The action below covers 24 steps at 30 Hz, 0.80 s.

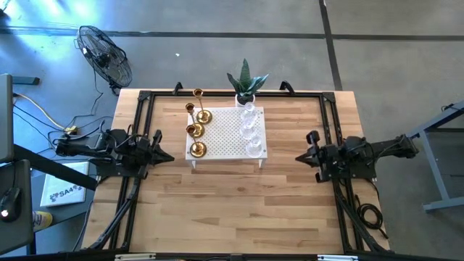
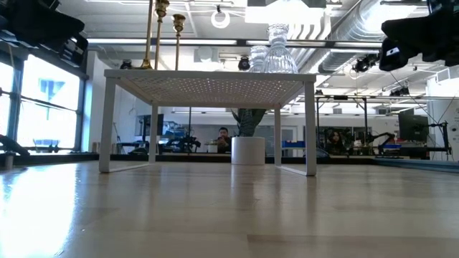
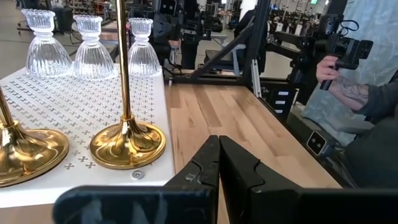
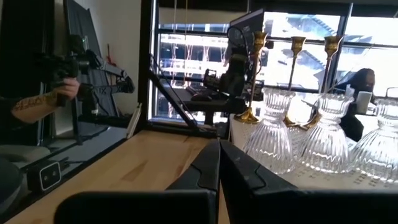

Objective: Pick & Place candle stick holders
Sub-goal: Return to Home Position

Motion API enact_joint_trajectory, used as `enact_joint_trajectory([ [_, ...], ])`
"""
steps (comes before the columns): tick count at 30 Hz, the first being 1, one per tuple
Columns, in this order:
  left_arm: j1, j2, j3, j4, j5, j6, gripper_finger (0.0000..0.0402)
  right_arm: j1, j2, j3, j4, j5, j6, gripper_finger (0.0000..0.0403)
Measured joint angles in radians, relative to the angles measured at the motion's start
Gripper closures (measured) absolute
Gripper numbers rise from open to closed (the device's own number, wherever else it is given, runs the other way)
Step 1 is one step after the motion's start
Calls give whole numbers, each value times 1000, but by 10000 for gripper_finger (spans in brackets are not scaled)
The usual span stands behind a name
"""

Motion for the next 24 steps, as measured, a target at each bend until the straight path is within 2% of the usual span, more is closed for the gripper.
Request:
enact_joint_trajectory([
  [6,0,0,1,0,0,-3,401,0,-3,0,12,8,-22,403],
  [13,0,0,1,0,0,-3,401,0,-3,0,-92,63,4,403],
  [24,0,0,1,0,1,-3,401,0,17,1,-130,43,24,402],
])
